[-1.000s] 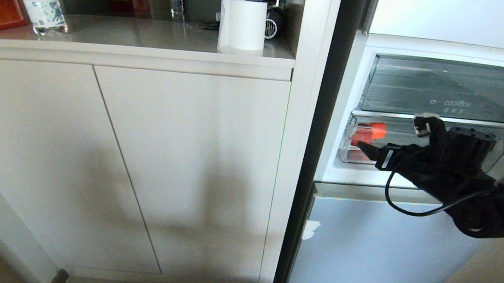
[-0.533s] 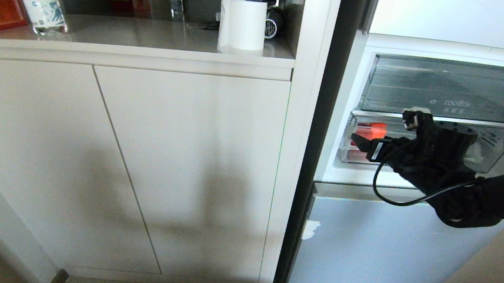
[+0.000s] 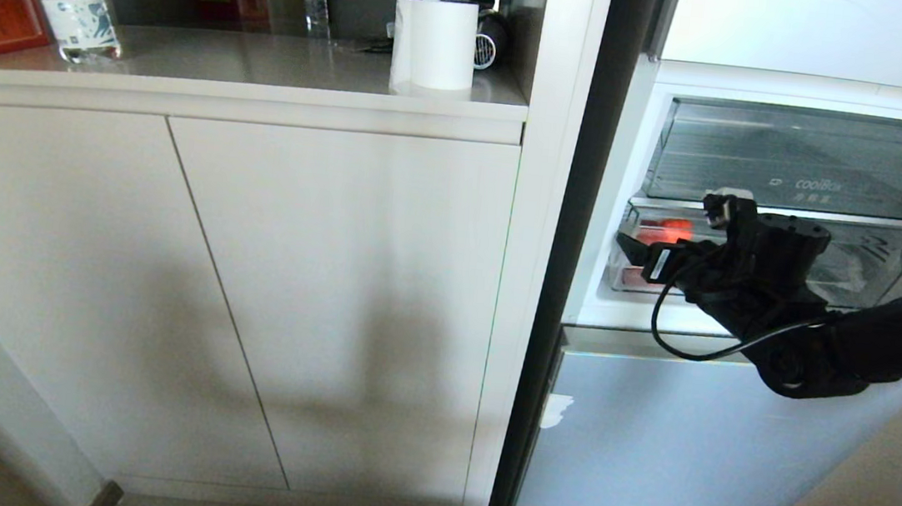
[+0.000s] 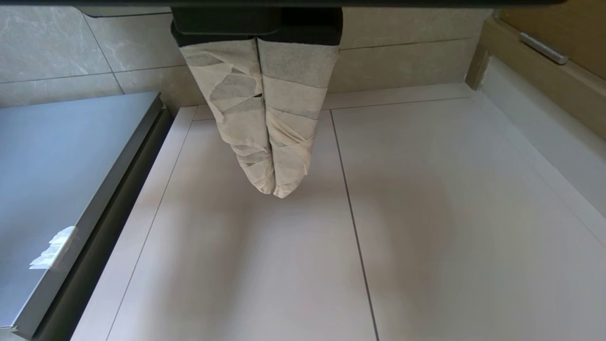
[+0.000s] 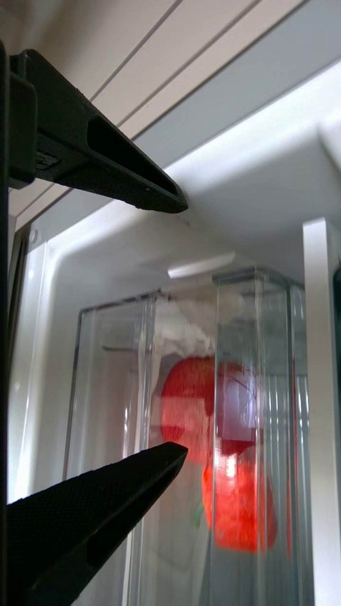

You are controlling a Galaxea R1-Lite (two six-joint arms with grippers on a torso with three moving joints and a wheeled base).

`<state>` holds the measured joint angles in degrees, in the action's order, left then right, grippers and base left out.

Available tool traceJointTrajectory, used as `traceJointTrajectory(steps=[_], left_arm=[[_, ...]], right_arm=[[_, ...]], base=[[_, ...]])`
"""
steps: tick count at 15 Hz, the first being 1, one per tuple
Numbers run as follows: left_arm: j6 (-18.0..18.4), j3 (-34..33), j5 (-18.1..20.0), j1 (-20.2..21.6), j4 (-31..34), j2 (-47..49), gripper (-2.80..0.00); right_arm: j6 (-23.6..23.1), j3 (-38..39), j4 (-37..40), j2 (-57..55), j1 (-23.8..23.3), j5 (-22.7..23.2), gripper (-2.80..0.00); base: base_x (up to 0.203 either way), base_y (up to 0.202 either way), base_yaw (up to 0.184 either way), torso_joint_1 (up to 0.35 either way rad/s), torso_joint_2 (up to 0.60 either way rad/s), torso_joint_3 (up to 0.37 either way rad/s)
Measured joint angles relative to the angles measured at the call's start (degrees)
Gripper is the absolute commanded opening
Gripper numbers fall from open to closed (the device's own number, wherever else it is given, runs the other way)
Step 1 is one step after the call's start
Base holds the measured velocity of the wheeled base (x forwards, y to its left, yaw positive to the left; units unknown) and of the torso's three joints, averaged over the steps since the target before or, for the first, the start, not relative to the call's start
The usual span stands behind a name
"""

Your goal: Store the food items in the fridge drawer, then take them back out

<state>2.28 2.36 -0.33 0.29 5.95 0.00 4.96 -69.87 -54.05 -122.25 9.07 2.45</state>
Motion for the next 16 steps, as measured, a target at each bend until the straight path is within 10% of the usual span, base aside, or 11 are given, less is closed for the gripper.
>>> traceJointTrajectory(steps=[7,8,16], left_arm=[[0.0,0.0,0.0,0.0,0.0,0.0,-2.8],[0.0,0.0,0.0,0.0,0.0,0.0,-2.8],[0.0,0.0,0.0,0.0,0.0,0.0,-2.8]], right_arm=[[0.0,-2.2,0.0,-1.8,1.4,-2.9,0.0],[0.0,-2.4,0.0,-1.9,1.5,-3.0,-2.8],[-0.1,-5.8,0.1,-3.8,4.7,-6.1,-2.8]], base=[[0.0,0.0,0.0,0.0,0.0,0.0],[0.0,0.0,0.0,0.0,0.0,0.0],[0.0,0.0,0.0,0.0,0.0,0.0]])
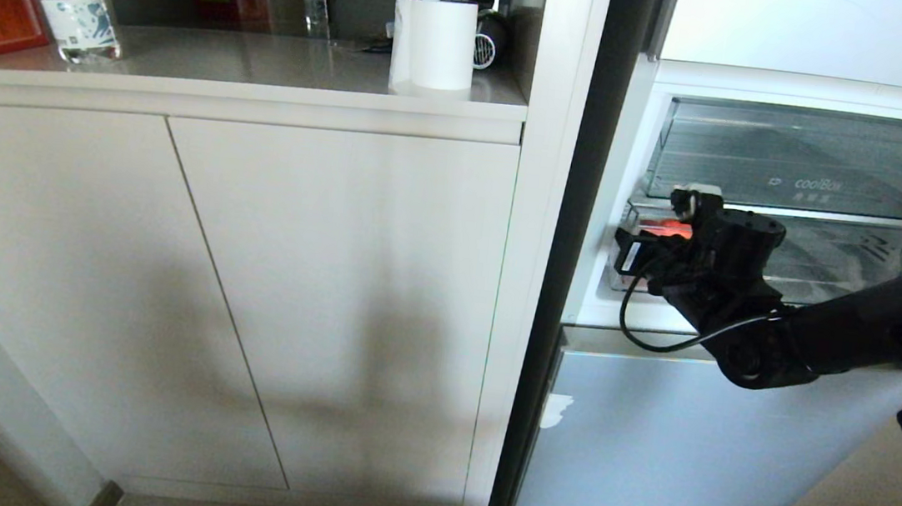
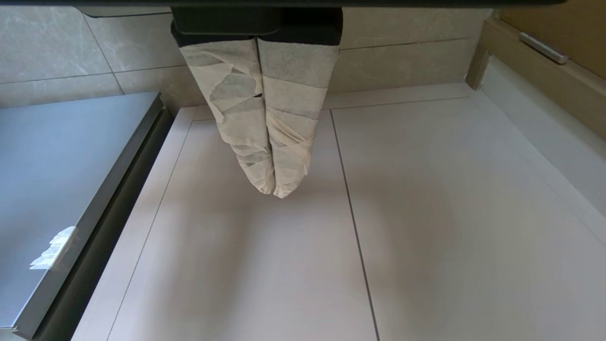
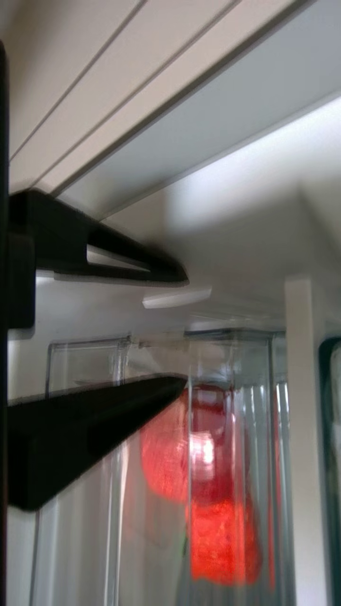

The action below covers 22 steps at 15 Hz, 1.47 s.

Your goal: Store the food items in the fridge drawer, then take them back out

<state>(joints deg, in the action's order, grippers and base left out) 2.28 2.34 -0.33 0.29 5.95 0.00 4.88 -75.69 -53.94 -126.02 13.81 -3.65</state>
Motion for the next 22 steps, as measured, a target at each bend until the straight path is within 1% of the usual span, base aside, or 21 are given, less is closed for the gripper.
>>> traceJointTrajectory(steps=[3,5,8,13,17,22], left_arm=[[0.0,0.0,0.0,0.1,0.0,0.0,-2.8],[0.0,0.0,0.0,0.0,0.0,0.0,-2.8],[0.0,0.0,0.0,0.0,0.0,0.0,-2.8],[0.0,0.0,0.0,0.0,0.0,0.0,-2.8],[0.0,0.0,0.0,0.0,0.0,0.0,-2.8],[0.0,0.0,0.0,-0.1,0.0,0.0,-2.8]], right_arm=[[0.0,-0.8,0.1,-0.3,0.7,-0.5,-2.8],[-0.2,-0.8,0.0,-0.3,0.8,-2.0,-2.8],[-0.4,1.5,-0.2,1.2,0.8,-1.9,-2.8],[0.0,11.8,-0.2,8.4,1.3,-1.3,-2.8],[0.2,20.6,-3.0,14.4,2.1,-1.4,-2.8],[1.6,29.1,-3.9,21.1,4.4,-1.7,-2.8]], base=[[0.0,0.0,0.0,0.0,0.0,0.0],[0.0,0.0,0.0,0.0,0.0,0.0],[0.0,0.0,0.0,0.0,0.0,0.0],[0.0,0.0,0.0,0.0,0.0,0.0],[0.0,0.0,0.0,0.0,0.0,0.0],[0.0,0.0,0.0,0.0,0.0,0.0]])
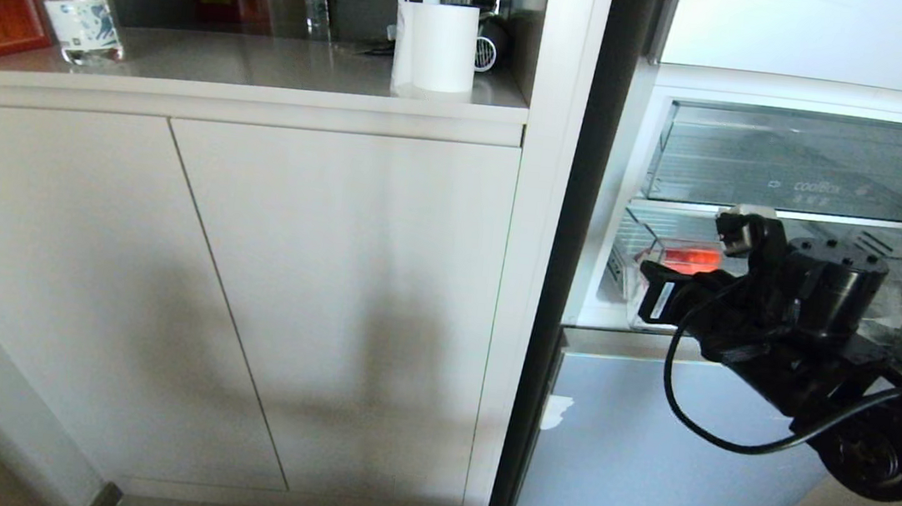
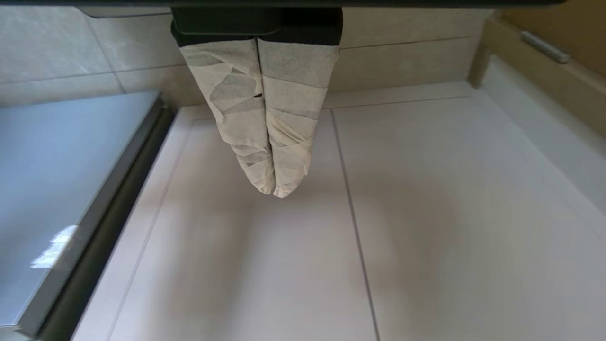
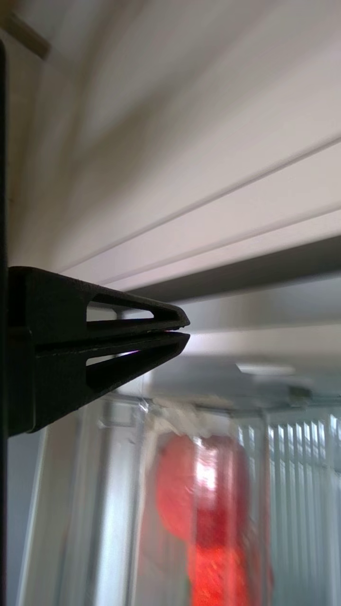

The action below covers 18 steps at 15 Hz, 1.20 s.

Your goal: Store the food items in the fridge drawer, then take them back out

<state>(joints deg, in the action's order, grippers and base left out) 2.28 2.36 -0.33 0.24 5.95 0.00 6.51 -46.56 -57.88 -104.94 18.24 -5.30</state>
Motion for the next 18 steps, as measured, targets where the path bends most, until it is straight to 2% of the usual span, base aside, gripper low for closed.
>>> traceJointTrajectory(steps=[1,7,9,11,15,18], left_arm=[[0.0,0.0,0.0,0.0,0.0,0.0,-2.8],[0.0,0.0,0.0,0.1,0.0,0.0,-2.8],[0.0,0.0,0.0,0.1,0.0,0.0,-2.8],[0.0,0.0,0.0,0.1,0.0,0.0,-2.8],[0.0,0.0,0.0,0.1,0.0,0.0,-2.8],[0.0,0.0,0.0,0.1,0.0,0.0,-2.8]], right_arm=[[0.5,1.1,0.0,1.2,0.1,-0.6,0.0],[0.2,5.6,0.7,7.2,0.4,-2.0,0.0],[-0.1,3.6,4.9,10.5,-1.4,-2.1,0.0],[-0.1,-2.7,14.8,13.1,-5.1,-1.2,0.0],[-0.2,-20.0,38.0,12.3,-12.6,4.0,0.0],[-2.3,-32.4,48.7,5.7,-17.1,5.6,0.0]], base=[[0.0,0.0,0.0,0.0,0.0,0.0],[0.0,0.0,0.0,0.0,0.0,0.0],[0.0,0.0,0.0,0.0,0.0,0.0],[0.0,0.0,0.0,0.0,0.0,0.0],[0.0,0.0,0.0,0.0,0.0,0.0],[0.0,0.0,0.0,0.0,0.0,0.0]])
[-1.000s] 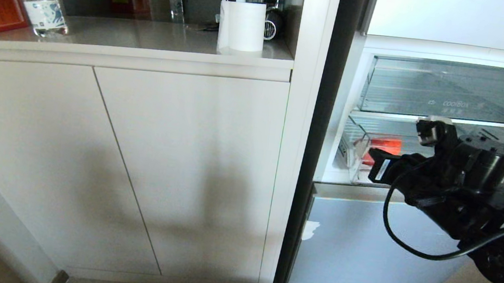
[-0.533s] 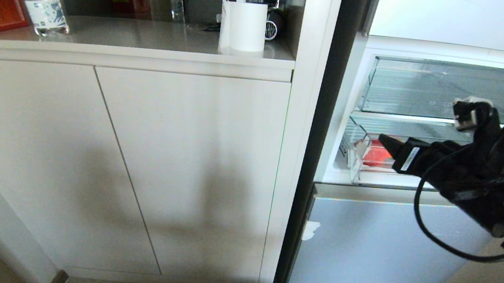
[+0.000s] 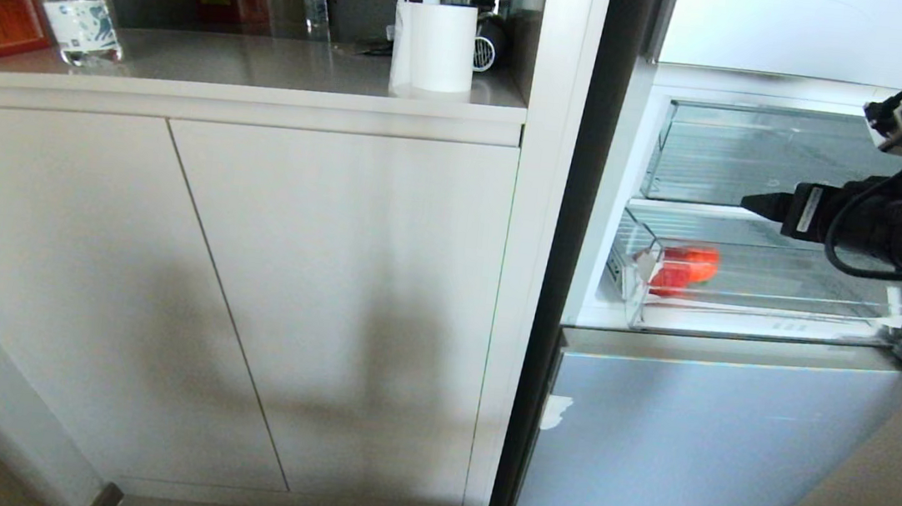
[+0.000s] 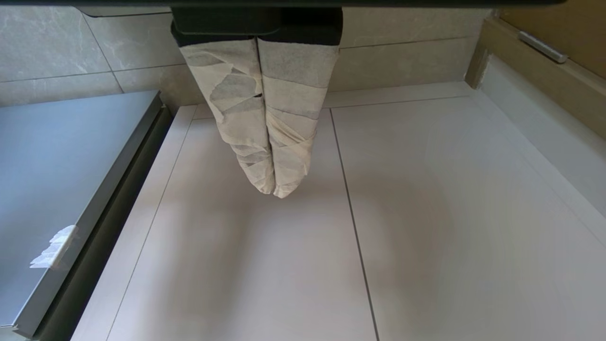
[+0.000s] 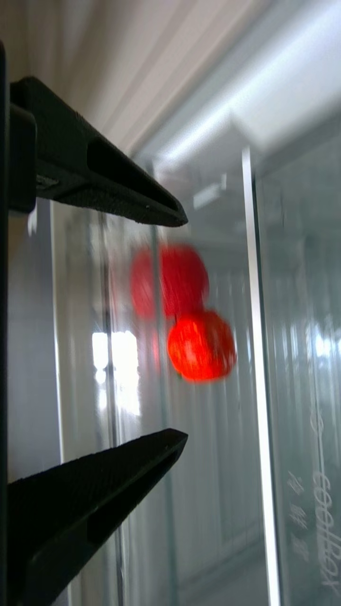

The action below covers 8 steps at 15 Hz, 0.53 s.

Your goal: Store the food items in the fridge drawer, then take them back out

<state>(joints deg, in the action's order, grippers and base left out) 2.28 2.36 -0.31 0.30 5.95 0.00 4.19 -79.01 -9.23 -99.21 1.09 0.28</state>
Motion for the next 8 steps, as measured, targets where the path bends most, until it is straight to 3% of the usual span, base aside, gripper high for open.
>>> traceJointTrajectory(steps=[3,8], left_arm=[[0.0,0.0,0.0,0.0,0.0,0.0,-2.8],[0.0,0.0,0.0,0.0,0.0,0.0,-2.8]], right_arm=[[-4.1,-10.0,9.1,-7.3,-3.0,0.5,0.0],[-5.6,-22.6,16.3,-17.4,-5.3,1.2,0.0]], base=[[0.0,0.0,0.0,0.0,0.0,0.0],[0.0,0.0,0.0,0.0,0.0,0.0]])
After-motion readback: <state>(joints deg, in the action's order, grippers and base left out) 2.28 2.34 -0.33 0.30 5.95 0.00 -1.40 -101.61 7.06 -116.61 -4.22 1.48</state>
